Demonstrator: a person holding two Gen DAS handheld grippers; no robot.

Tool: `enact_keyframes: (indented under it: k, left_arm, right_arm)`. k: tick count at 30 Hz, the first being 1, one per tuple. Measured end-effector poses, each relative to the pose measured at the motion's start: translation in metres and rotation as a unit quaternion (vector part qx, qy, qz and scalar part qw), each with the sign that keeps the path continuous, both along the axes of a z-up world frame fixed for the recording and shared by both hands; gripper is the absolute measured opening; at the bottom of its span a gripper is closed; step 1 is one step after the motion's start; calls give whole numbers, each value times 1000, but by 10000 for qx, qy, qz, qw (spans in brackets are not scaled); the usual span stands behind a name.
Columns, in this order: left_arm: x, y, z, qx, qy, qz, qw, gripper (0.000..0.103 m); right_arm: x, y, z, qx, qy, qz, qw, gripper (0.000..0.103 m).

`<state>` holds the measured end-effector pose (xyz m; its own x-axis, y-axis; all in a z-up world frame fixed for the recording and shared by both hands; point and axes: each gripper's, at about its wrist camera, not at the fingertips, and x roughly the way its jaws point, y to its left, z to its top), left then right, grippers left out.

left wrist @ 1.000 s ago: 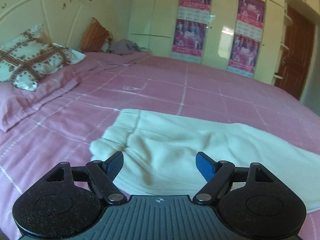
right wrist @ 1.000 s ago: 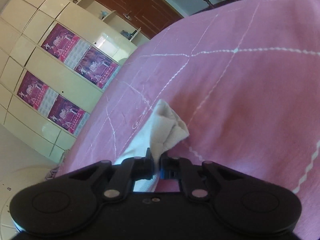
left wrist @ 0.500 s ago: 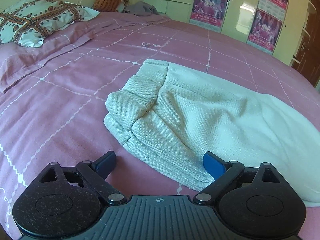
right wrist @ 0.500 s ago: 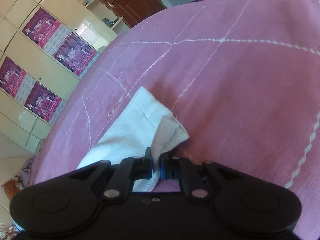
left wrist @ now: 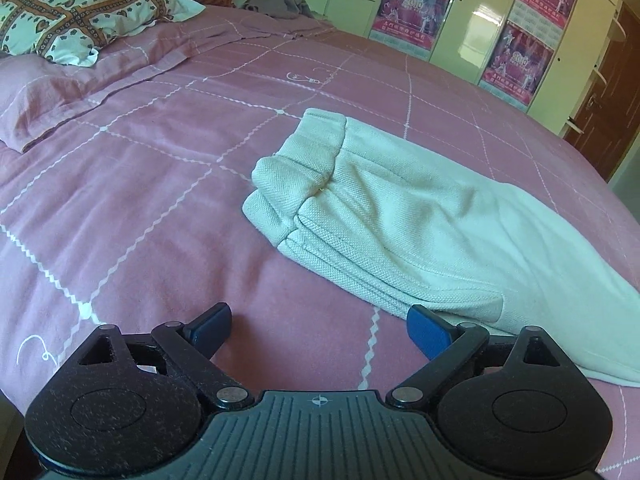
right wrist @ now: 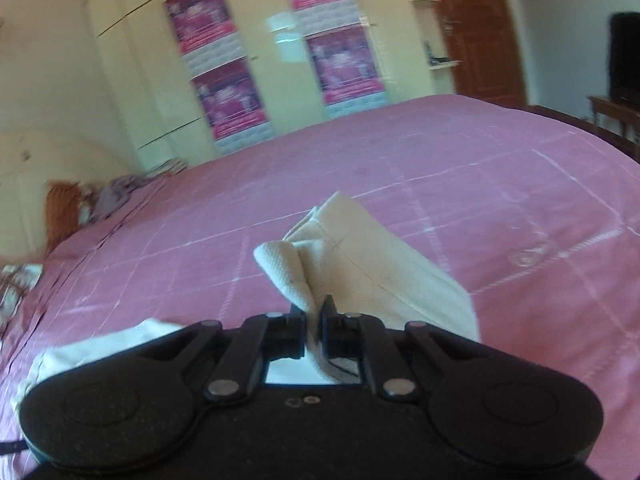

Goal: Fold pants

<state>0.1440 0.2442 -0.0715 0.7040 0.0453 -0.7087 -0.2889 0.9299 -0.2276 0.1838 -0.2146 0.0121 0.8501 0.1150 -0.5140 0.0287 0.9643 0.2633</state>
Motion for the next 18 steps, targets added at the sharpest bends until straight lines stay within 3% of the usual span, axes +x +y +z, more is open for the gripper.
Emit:
enact_keyframes:
  k: [3,5,8,10,18]
  left_arm:
    - [1,-3,-1,52,25,-20,10000,94]
    - [1,-5,-1,107,52,-78,9999,94]
    - [1,-5,-1,88,47,-97,9999,94]
    - [1,-3,-1,42,40,-80,10000,94]
    - [0,-7,0,129,70,-114,9998,94]
  right_arm:
    - [16,81,-24,-274,301,934,9948,7]
    - [18,132,-49,-611,538,1535,9848,7]
    - [1,177,-74,-1211,594,1864,9732,8]
    - [-11,187,-79,-1457,520,1820,9711,8]
    - [-13,191,-74,-1479,543,1736,9721,12]
